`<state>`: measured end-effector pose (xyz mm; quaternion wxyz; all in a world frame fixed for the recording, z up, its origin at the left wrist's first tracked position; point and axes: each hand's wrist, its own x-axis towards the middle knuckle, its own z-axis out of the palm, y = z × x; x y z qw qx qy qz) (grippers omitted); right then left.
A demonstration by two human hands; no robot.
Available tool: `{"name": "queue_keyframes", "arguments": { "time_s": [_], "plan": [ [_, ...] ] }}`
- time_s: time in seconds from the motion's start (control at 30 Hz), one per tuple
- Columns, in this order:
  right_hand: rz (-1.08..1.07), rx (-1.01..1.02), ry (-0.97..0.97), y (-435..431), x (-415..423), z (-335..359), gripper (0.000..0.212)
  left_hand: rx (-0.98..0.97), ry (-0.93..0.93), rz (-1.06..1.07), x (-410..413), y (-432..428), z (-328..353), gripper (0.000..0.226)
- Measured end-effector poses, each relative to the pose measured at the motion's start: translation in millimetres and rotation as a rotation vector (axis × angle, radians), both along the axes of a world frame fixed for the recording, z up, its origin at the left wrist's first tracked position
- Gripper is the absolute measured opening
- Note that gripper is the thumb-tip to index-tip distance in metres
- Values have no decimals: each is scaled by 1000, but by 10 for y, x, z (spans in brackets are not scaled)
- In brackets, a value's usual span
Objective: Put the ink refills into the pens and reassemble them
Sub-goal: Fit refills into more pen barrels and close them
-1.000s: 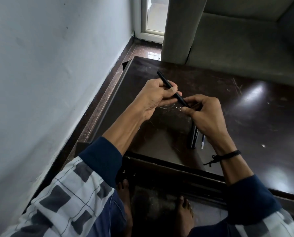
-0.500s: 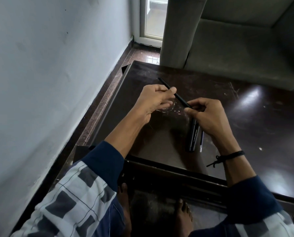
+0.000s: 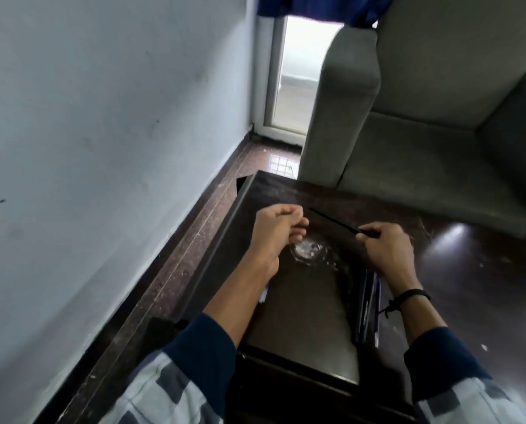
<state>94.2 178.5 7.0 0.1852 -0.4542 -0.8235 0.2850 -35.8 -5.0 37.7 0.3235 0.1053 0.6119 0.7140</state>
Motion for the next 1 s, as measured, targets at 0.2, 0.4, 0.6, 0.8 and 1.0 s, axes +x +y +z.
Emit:
{"name": "queue_keyframes", "arguments": {
  "time_s": [0.2,0.4,0.6,0.8,1.0],
  "plan": [
    [45,94,-159,66,-214,-202,16,-11,10,-4,-49,-1,-35,11],
    [69,101,-163,-27,-175,-367,31,-25,13,-7,-12,-1,-67,12],
    [51,160,-109,-189,26,-93,38,-50,47,-13,-11,20,-38,11],
    [37,-27,-165,-563,648,266,17,-65,56,-36,46,48,-49,13],
    [56,-12,-252,-714,785,224,8,-72,69,-47,110,107,-54,13]
  ]
}}
